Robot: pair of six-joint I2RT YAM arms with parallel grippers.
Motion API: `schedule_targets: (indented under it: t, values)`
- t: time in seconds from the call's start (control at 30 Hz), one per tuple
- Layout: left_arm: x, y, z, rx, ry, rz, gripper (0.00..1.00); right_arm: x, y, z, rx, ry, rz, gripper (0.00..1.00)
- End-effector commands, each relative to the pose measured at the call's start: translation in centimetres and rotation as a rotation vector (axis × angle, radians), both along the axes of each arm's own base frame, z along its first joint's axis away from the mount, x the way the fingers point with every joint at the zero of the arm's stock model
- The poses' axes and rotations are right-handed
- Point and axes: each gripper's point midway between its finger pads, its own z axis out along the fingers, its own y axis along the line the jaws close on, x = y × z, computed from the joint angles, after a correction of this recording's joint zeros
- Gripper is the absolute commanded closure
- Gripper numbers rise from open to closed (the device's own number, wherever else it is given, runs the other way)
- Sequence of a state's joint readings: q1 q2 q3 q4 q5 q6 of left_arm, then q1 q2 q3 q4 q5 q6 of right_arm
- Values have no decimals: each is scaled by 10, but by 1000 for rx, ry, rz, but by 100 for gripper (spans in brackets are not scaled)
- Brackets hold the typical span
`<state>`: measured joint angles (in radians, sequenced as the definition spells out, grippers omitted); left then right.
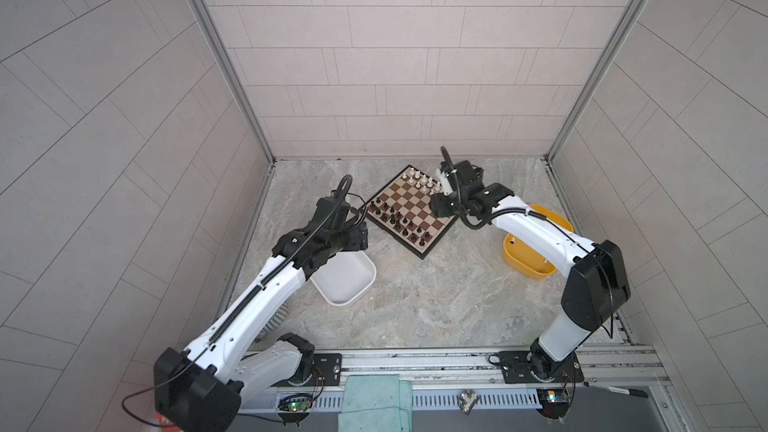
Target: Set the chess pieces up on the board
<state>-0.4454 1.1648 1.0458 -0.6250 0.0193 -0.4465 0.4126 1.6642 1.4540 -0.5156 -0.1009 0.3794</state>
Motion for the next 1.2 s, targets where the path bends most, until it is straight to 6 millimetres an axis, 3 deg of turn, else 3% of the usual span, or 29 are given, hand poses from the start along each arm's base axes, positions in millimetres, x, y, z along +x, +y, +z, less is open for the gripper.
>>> schedule_targets:
  t: [0.0,0.1,0.2,0.4,0.53,0.8,0.93,1.17]
  values:
    - [33,-17,4,-59,48,48,34,35,-50,-17,85,42,-149,40]
    - [76,-33,-5,-127,122,70,44,67,-87,-28,132,52,-252,45]
    - [125,-39,-21,-181,172,108,52,94,-108,-42,157,62,-310,56]
    - [218,-43,-56,-300,204,97,69,132,-123,-75,197,98,-311,71]
    - [262,-45,-81,-349,220,55,72,147,-126,-95,240,102,-295,75]
    - [306,-43,-118,-377,183,47,75,156,-119,-132,259,165,-251,83]
    - [312,-41,-136,-392,205,44,77,151,-119,-145,252,203,-252,88]
    - [315,-42,-159,-413,246,50,89,137,-115,-167,250,271,-235,91]
